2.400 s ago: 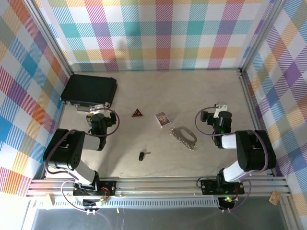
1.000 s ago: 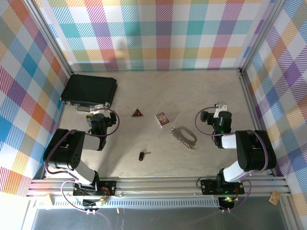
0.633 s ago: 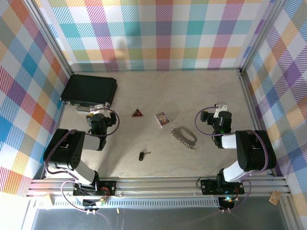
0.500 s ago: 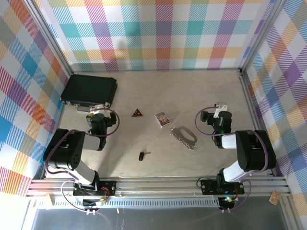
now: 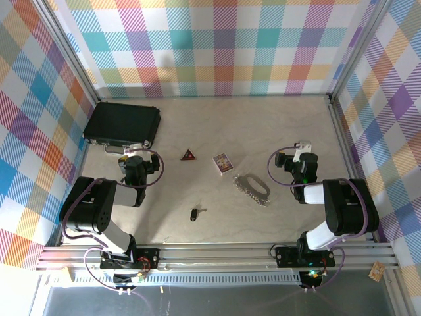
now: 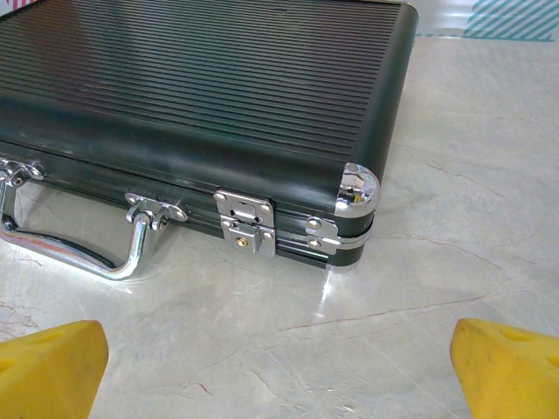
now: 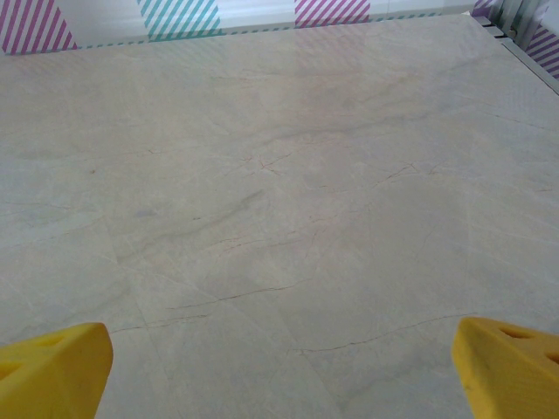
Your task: Put the keys on the keyring
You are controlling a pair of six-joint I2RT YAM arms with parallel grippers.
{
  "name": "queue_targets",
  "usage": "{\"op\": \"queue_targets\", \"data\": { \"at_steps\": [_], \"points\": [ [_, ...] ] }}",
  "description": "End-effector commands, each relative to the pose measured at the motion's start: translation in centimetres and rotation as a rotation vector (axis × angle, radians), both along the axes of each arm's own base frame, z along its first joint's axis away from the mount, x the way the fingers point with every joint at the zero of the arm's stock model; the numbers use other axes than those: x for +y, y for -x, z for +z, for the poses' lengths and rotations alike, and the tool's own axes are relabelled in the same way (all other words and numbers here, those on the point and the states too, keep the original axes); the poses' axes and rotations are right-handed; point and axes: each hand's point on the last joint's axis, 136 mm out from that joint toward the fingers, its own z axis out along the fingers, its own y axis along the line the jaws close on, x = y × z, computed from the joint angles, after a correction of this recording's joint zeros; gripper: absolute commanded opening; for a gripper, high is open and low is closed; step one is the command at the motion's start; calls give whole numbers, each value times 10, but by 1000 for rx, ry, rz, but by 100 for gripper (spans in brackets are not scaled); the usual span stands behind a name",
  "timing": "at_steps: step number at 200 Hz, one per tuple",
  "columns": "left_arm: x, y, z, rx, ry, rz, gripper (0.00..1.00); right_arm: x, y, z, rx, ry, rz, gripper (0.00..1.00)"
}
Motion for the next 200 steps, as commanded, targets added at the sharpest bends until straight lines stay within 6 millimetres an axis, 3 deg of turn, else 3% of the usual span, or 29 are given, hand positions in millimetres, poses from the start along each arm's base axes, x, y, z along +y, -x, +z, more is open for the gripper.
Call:
{"op": "queue_targets", "data": {
  "at_steps": [1,177,200],
  "points": [
    [1,-4,5,-19,16,1,100,1,-8,11,-31,-2,-5,99],
    [0,-5,5,-20,16,0,100,1,-7,11,-34,-1,-4,99],
    [-10,-4,9,-26,18,-67,100,1,-7,15,-28,-3,-7,99]
  ]
}}
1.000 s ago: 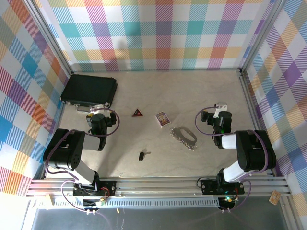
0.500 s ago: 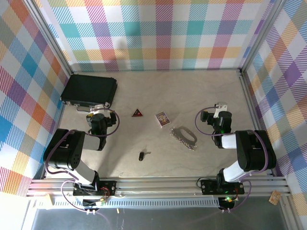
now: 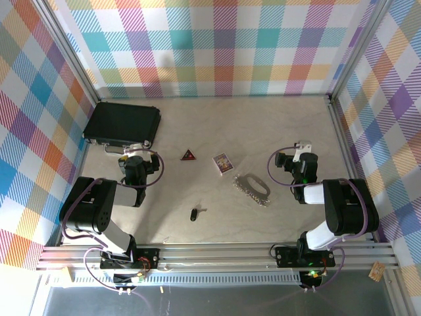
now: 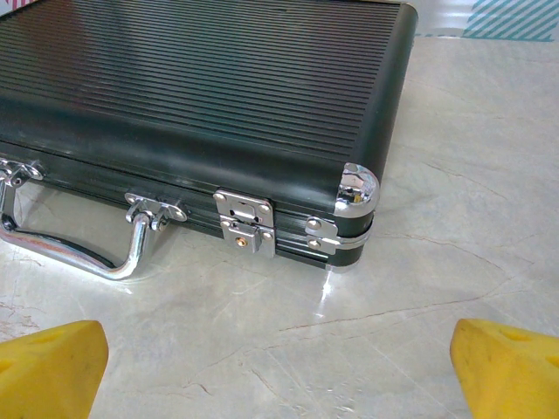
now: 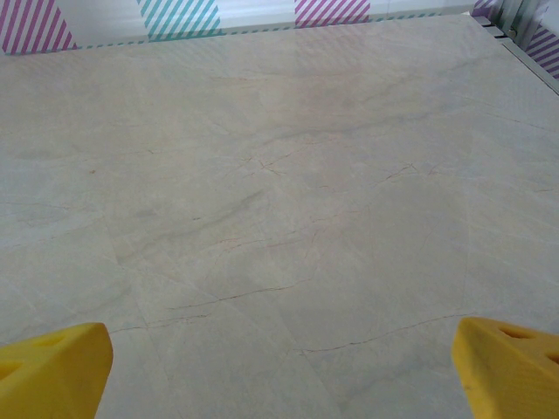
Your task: Put the keys on the keyring
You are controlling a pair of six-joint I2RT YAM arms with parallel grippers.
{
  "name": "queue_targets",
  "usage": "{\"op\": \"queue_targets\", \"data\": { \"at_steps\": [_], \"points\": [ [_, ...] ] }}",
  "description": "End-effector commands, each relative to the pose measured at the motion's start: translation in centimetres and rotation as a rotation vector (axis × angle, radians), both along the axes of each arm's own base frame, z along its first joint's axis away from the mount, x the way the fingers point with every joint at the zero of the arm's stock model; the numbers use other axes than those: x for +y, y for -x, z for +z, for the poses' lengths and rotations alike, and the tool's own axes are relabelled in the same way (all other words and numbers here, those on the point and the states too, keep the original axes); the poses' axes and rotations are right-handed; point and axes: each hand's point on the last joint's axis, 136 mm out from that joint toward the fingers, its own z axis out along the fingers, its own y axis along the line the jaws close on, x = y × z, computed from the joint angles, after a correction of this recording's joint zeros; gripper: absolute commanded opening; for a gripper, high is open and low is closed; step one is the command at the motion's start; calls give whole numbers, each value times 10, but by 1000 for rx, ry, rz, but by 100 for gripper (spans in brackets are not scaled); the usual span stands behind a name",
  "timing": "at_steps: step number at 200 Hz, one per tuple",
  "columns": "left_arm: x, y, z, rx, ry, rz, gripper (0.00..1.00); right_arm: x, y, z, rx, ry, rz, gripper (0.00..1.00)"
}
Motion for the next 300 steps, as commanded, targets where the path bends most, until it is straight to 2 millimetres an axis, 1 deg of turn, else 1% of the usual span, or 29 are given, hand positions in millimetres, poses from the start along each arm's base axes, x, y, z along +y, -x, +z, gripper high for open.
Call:
{"op": "queue_targets", "data": {
  "at_steps": [1,14,31,40,47,52,59,62,67,69,83,91,101,112,121,128,148,158,172,182,186,204,221,233,245,268,283,300],
  "points": [
    [-9,-3,9,-27,14,-60,100,2,-7,15,-27,-6,0,99],
    [-7,0,16,-45,15,-54,100,9,-6,20,-43,4,40,99],
    [-7,3,26,-42,16,-50,100,11,-1,32,-44,17,40,99],
    [-8,4,33,-37,18,-62,100,11,2,39,-32,12,42,99],
    [-11,5,39,-30,21,-77,100,13,4,52,-48,9,51,99],
    [-14,6,43,-21,27,-91,100,15,8,53,-30,4,55,99],
    [-18,7,49,-11,37,-114,100,16,12,62,-28,-15,49,99],
    [-20,8,51,-7,42,-123,100,15,13,66,-30,-24,40,99],
    [-23,9,56,-10,50,-134,100,13,17,68,-7,-44,15,99],
    [-25,10,57,-8,54,-138,100,12,17,72,-12,-52,2,99],
    [-28,16,69,-17,92,-139,100,0,28,79,46,-117,-106,99],
    [-34,21,76,-25,131,-160,100,-5,37,76,104,-151,-168,99],
    [-44,27,83,-19,185,-187,100,-9,47,76,154,-209,-235,99],
    [-54,35,91,2,249,-192,100,2,53,78,202,-257,-203,99],
    [-64,41,97,34,287,-206,100,16,59,79,248,-261,-169,99],
    [-73,46,105,55,310,-221,100,26,64,80,284,-244,-139,99],
    [-101,65,110,175,362,-274,100,56,78,86,367,-168,-51,99],
    [-116,73,113,219,397,-319,100,69,87,86,418,-146,-16,99],
    [-142,85,118,265,455,-438,100,91,97,83,495,-138,60,99],
    [-153,92,124,287,494,-489,100,105,105,79,541,-110,113,99],
    [-155,99,120,324,505,-496,100,109,109,78,556,-93,129,99],
    [-166,117,124,397,542,-555,100,127,128,67,632,-41,204,99],
    [-175,132,122,460,546,-605,100,142,146,55,702,-67,274,99],
    [-180,142,116,510,526,-632,100,151,160,47,748,-107,324,99],
    [-186,152,106,555,499,-651,97,159,170,41,774,-132,359,99],
    [-204,166,89,602,483,-698,91,160,184,29,816,-150,379,100],
    [-224,171,81,609,504,-739,88,157,188,25,821,-162,365,99],
    [-251,172,77,607,532,-802,83,154,191,24,797,-189,352,99]
  ]
}}
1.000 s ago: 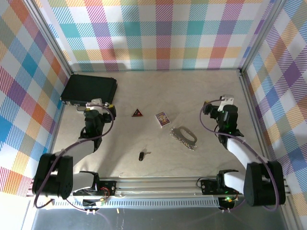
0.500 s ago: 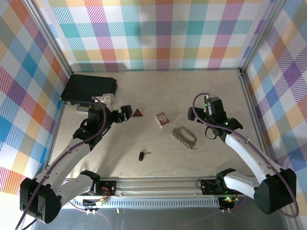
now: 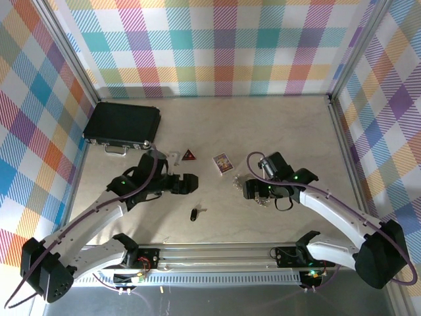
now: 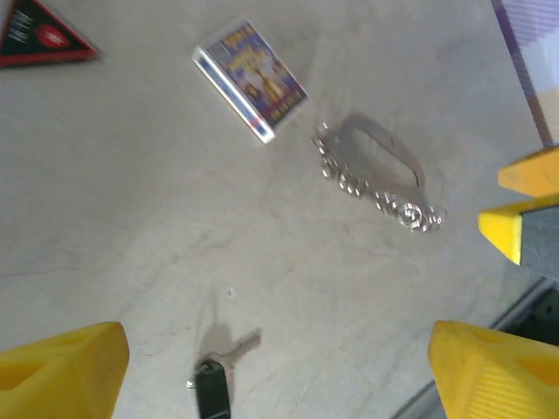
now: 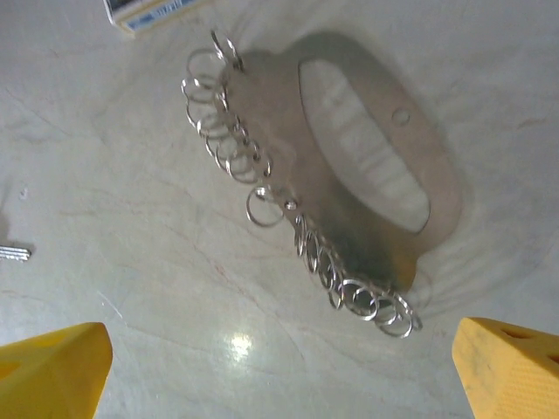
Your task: Put the keys on the keyring
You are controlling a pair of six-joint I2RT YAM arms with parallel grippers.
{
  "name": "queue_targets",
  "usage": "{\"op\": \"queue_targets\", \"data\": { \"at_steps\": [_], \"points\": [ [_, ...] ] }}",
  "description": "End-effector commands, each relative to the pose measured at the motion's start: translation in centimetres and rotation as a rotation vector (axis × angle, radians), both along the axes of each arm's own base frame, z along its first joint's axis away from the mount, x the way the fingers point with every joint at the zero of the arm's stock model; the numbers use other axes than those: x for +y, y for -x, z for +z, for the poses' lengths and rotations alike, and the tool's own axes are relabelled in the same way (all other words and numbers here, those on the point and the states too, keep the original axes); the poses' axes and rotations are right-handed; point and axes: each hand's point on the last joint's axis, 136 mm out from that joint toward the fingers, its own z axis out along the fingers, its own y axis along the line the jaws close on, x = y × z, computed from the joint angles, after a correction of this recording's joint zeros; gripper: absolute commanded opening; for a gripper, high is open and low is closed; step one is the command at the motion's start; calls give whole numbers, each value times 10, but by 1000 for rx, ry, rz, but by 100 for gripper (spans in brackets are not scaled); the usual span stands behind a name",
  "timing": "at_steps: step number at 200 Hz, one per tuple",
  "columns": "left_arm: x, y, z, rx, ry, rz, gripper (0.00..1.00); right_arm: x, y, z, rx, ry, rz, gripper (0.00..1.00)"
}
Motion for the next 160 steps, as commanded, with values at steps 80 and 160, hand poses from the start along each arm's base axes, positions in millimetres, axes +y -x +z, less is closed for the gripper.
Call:
{"op": "queue_targets", "data": {
  "at_steps": [80,160],
  "points": [
    [-109,-29,-20,50,178,-181,71,-7,7,11,-38,-130,-58,98],
    [-94,-12,-10,1,211,-190,70,27,-53,12,1,-194,112,71]
  ]
}}
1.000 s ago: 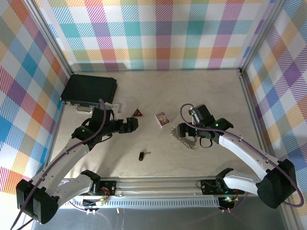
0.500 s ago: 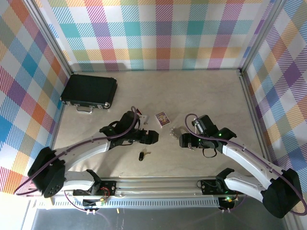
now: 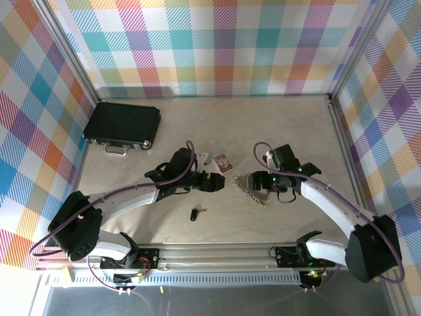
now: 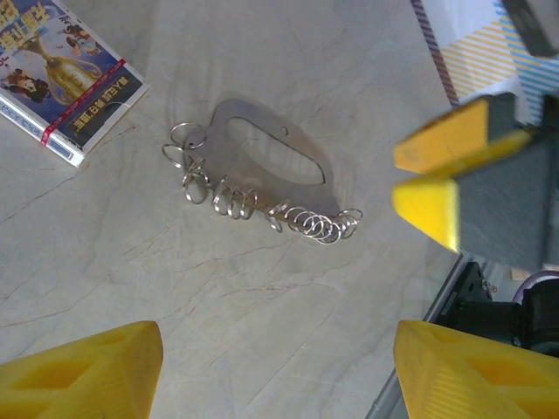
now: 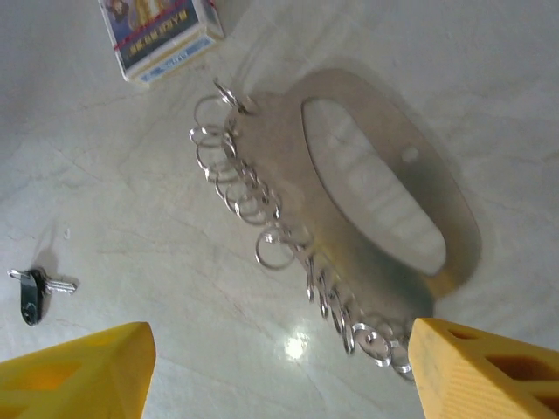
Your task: Put the keys on the keyring
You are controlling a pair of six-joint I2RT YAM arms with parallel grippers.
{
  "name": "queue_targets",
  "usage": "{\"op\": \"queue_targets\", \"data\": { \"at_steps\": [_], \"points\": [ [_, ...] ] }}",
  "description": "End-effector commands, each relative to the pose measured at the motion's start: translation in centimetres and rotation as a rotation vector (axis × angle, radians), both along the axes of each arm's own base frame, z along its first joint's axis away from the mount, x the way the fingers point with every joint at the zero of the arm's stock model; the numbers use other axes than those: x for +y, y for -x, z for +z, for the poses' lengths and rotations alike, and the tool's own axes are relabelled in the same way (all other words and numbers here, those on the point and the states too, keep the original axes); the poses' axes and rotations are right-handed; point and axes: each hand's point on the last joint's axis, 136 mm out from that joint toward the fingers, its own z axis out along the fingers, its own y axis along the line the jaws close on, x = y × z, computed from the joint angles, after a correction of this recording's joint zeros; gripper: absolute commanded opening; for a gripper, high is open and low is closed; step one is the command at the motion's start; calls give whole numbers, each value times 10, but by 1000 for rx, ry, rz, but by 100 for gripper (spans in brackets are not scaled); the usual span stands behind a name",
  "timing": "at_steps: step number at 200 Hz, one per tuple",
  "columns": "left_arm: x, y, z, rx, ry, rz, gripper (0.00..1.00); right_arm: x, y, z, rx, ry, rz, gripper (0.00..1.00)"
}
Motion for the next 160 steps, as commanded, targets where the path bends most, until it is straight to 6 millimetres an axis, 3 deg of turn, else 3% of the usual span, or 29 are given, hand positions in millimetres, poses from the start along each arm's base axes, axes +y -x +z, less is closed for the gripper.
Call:
{"op": "queue_targets", "data": {
  "at_steps": [1,69,160],
  "points": [
    [1,8,17,-40,49,-20,70,25,-22,13,-52,-59,128,71],
    [-2,15,41,-88,140,-55,70,46,-59,-18,-6,-33,203,46],
    [-3,19,49,-102,176,-69,73,56,-87,-48,17,11,242,35]
  ]
}}
